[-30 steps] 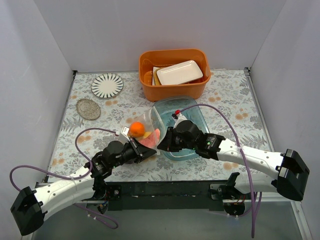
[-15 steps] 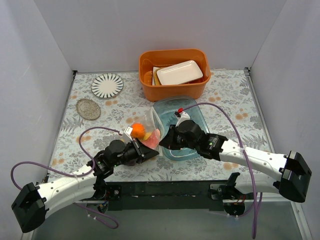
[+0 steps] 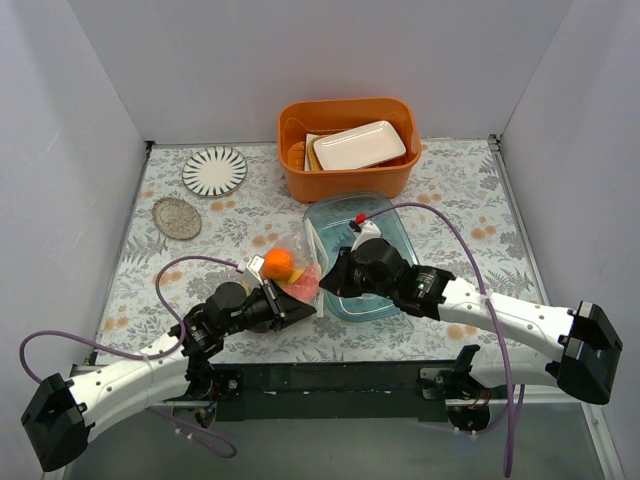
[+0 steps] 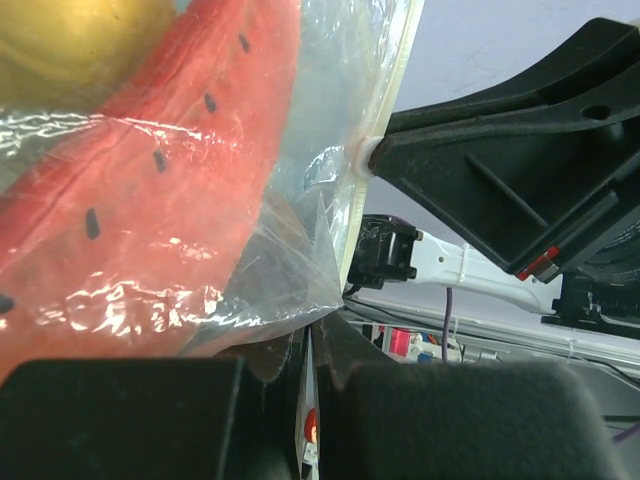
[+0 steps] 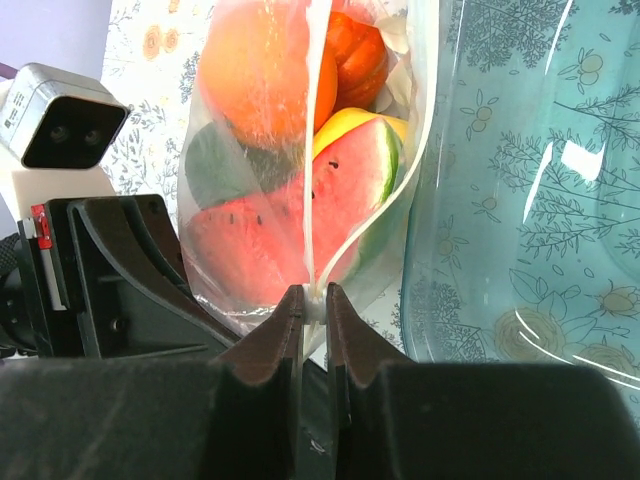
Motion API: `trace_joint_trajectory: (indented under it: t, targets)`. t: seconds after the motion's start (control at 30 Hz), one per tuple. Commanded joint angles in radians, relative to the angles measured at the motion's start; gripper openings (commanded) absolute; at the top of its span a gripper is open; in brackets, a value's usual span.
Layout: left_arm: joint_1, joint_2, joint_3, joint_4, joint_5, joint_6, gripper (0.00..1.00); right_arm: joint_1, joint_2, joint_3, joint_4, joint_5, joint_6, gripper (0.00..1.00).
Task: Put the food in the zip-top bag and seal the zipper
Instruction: Zip the zipper food storage bag at the center of the board.
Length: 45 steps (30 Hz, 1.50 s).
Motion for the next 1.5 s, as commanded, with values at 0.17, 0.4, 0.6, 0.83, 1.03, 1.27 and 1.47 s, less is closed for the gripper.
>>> trace_joint_trajectory:
  t: [0.17,0.4,0.6,0.83,1.03,1.27,1.47]
  targets:
    - [-0.008,-0.057,-0.024,-0.115,0.088,-0.113,0.0,-0.036,0.032,0.088,0.012,0.108,-0.062,0.09]
    - [-0.009,-0.11,-0.029,-0.202,0.079,-0.119,0.0,-0.057,0.062,0.11,0.012,0.086,-0.074,0.09]
    - [-0.009,-0.155,-0.035,-0.254,0.06,-0.125,0.0,-0.077,0.083,0.121,0.032,0.066,-0.09,0.09]
    - [-0.008,-0.176,-0.038,-0.292,0.045,-0.138,0.0,-0.12,0.094,0.139,0.043,0.037,-0.128,0.09]
    - [-0.009,-0.216,-0.04,-0.329,0.03,-0.148,0.0,-0.157,0.095,0.151,0.06,0.02,-0.154,0.09]
    - [-0.008,-0.262,-0.044,-0.375,0.017,-0.158,0.0,-0.198,0.111,0.154,0.084,-0.018,-0.172,0.09]
    - [-0.009,-0.288,-0.043,-0.409,0.011,-0.164,0.0,-0.227,0.151,0.173,0.126,-0.088,-0.202,0.09]
